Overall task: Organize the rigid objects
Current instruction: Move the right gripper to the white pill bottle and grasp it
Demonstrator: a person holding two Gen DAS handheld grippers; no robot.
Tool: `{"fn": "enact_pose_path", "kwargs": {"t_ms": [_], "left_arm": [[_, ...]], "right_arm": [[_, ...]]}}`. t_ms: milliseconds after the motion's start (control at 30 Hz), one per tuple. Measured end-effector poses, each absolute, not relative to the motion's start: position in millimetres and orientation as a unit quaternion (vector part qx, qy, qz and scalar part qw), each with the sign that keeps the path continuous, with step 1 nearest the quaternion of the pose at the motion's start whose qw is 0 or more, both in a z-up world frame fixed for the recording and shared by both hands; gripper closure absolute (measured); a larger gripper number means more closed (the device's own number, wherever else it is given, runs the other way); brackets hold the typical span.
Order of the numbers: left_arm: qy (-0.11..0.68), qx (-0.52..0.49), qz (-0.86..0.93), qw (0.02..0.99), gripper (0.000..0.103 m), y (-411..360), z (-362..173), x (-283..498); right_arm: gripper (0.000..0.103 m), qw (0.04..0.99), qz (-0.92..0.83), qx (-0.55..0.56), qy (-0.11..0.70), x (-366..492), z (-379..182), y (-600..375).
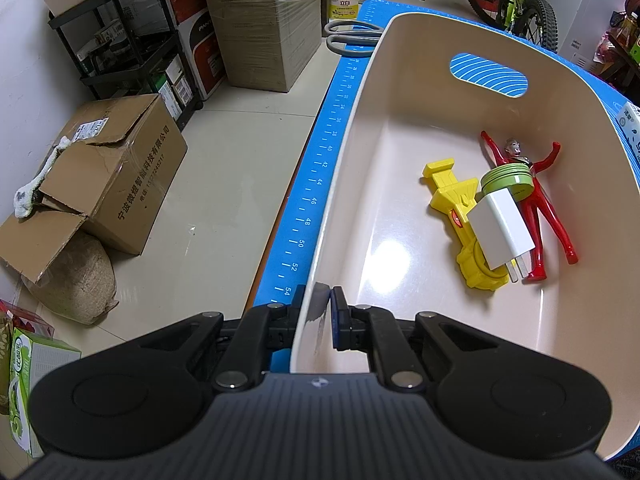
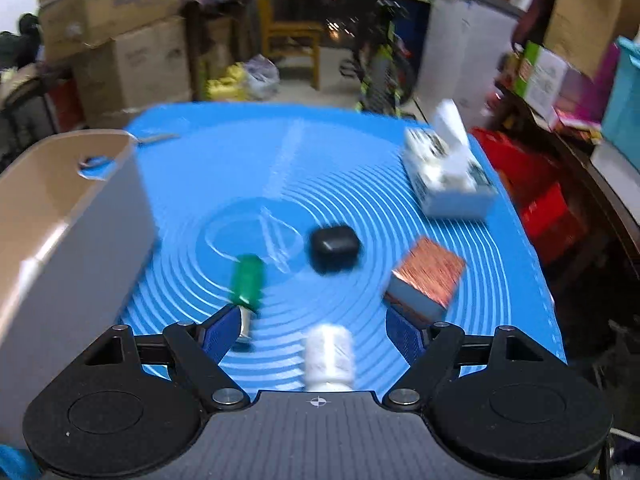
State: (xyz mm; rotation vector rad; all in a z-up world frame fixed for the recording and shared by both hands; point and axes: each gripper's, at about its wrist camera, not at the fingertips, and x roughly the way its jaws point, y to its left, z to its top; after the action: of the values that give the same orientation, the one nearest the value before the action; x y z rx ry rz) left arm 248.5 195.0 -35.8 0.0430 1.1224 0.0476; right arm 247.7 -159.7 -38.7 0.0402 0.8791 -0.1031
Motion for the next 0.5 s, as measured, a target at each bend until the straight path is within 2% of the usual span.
{"fn": "enact_pose_path", "kwargs": {"t_ms": [267,367,467,500], "left_arm": [[0.532,0.021,0.023,0.846,0.089,195,-36,248],[0.532,0.021,0.023,0.846,0.089,195,-36,248],[0.532,0.021,0.023,0.846,0.089,195,-36,248],[0.532,0.021,0.023,0.846,0.089,195,-36,248]], "right_arm": [[0.022,0.894,-0.048,0.025,0.445,253,-74,-170],[0.03,0.891,-0.041,0.024,0.452,252,-82,-168],[0.044,0.888,-0.036,0.021,0.459,254,-87,-165],[0.052,0.887,-0.034,0.021,0.461,254,-89,-165]]}}
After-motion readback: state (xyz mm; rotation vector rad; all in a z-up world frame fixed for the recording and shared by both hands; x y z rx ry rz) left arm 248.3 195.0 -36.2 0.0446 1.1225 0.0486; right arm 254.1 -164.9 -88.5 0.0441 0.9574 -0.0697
